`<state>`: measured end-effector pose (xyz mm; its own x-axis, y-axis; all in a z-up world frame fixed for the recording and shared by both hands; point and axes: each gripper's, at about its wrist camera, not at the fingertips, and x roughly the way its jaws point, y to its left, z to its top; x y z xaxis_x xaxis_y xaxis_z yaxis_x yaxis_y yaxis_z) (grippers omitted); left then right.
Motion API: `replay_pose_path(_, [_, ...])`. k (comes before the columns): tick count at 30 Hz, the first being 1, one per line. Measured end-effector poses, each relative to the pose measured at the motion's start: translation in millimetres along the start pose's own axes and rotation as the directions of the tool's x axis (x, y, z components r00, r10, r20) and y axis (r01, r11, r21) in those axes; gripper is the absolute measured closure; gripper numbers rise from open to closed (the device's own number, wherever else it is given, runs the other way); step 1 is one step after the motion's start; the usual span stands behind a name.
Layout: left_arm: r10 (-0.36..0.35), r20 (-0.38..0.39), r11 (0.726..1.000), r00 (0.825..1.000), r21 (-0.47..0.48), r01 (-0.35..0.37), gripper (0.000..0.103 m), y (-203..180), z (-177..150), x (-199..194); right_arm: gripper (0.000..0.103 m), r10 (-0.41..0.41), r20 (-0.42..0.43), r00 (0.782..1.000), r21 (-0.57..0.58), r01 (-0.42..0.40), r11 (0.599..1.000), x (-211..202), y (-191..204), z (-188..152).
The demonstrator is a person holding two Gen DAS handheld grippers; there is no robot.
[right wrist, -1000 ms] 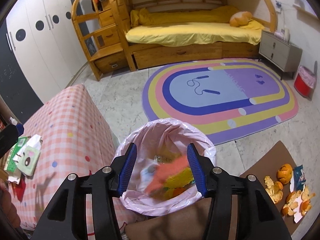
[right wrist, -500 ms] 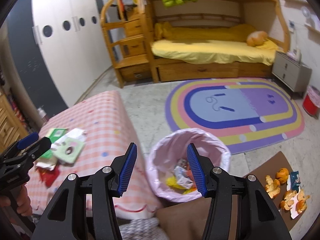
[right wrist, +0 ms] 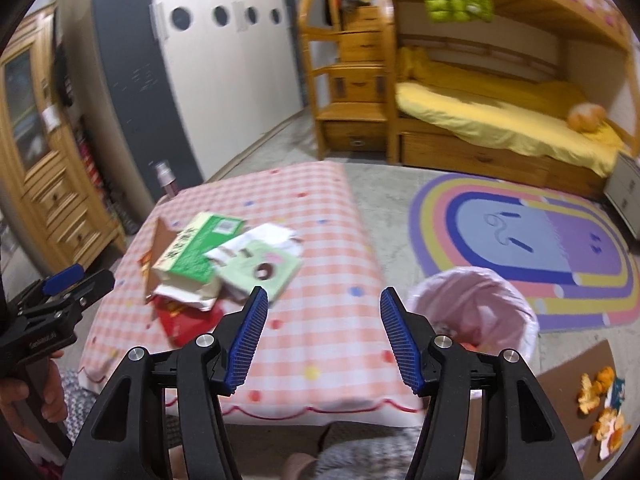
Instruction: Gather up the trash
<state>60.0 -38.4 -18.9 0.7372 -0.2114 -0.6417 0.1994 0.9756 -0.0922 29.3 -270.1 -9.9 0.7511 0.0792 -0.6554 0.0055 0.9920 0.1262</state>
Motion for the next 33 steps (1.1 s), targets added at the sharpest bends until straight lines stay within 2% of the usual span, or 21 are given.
replay_pose_path(8, [0.117,-0.02,0.992,0.993,-0.044,-0.117,0.009,42.4,-11.2,13.8,0.045,0.031,-0.076,0.997,-0.093,-0.038,0.995,47.0,40.9,-4.0])
replay_pose_path(11, [0.135,-0.039,0.989,0.99,-0.052,-0.137,0.009,49.4,-11.4,21.2,0.051,0.048,-0.102,0.994,-0.106,-0.059,0.993,67.7,48.5,-2.8])
replay_pose_path(14, [0.14,-0.05,0.989,0.989,-0.048,-0.143,0.009,50.9,-8.3,29.7,0.063,0.067,-0.134,0.989,-0.127,-0.085,0.988,89.2,53.4,-0.2])
replay_pose_path(19, [0.142,-0.069,0.988,0.988,-0.058,-0.146,0.009,53.7,-4.2,44.1,0.061,0.056,-0.179,0.982,-0.196,-0.092,0.976,115.4,65.0,-2.2])
replay_pose_path(21, [0.135,-0.07,0.989,0.988,-0.053,-0.139,0.01,52.2,-3.6,48.3,0.054,0.033,-0.19,0.981,-0.225,-0.077,0.971,125.4,67.8,-5.0])
replay_pose_path(23, [0.134,-0.062,0.99,0.989,-0.038,-0.136,0.01,48.6,-2.9,51.0,0.051,0.019,-0.195,0.981,-0.234,-0.065,0.97,134.1,67.5,-5.1])
replay_pose_path(28, [0.121,-0.058,0.992,0.991,-0.029,-0.123,0.01,41.1,0.6,54.1,0.052,0.006,-0.195,0.981,-0.244,-0.054,0.968,148.8,67.5,-0.2])
replay_pose_path(30, [0.119,-0.057,0.992,0.991,-0.023,-0.121,0.01,38.5,1.0,54.1,0.067,0.017,-0.203,0.979,-0.25,-0.069,0.966,149.8,67.7,-0.4])
replay_pose_path(31, [0.119,-0.055,0.993,0.991,-0.019,-0.12,0.01,36.9,0.8,53.7,0.072,0.019,-0.202,0.979,-0.255,-0.071,0.964,147.9,68.6,-1.3])
replay_pose_path(33, [0.118,-0.055,0.993,0.992,-0.011,-0.118,0.01,34.4,0.2,53.0,0.094,0.01,-0.201,0.98,-0.266,-0.064,0.962,145.5,68.5,-2.2])
